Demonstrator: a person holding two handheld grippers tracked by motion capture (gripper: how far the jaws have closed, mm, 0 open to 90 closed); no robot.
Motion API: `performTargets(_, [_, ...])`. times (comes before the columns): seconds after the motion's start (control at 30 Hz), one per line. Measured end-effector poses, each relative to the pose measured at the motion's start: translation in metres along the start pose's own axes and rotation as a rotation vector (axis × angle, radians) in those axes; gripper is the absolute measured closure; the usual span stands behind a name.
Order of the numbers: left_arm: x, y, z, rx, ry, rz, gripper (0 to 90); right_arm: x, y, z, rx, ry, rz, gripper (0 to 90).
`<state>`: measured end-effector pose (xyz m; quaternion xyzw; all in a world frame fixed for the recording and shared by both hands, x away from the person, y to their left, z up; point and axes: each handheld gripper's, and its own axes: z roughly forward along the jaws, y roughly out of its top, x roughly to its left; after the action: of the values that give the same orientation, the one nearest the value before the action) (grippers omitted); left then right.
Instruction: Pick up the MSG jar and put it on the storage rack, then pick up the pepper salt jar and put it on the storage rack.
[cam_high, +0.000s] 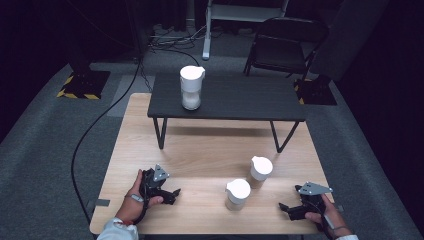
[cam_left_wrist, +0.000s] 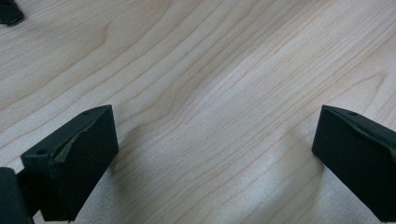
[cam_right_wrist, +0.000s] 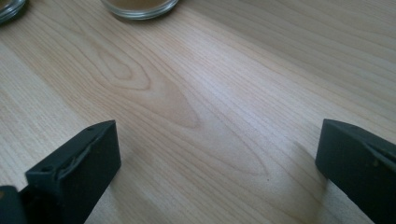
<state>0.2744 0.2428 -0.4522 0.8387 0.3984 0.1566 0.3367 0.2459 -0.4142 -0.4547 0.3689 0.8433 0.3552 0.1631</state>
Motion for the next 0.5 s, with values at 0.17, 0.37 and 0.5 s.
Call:
performTargets(0.17, [-0.0002, -0.0004, -0.0006, 0.001, 0.004, -0.003, 0.0, -0.0004, 0.0002, 0.0002, 0.0, 0.002, -0.001, 0.0])
performTargets(0.37, [-0.0005, -0.0005, -0.0006, 0.0, 0.005, -0.004, 0.0, -0.0003, 0.0002, 0.0003, -0.001, 0.001, -0.001, 0.0])
performTargets(0.5, [-0.0005, -0.0005, -0.0006, 0.0, 0.005, -0.004, 0.0, -0.0003, 0.0003, 0.0003, 0.0, 0.001, -0.001, 0.0])
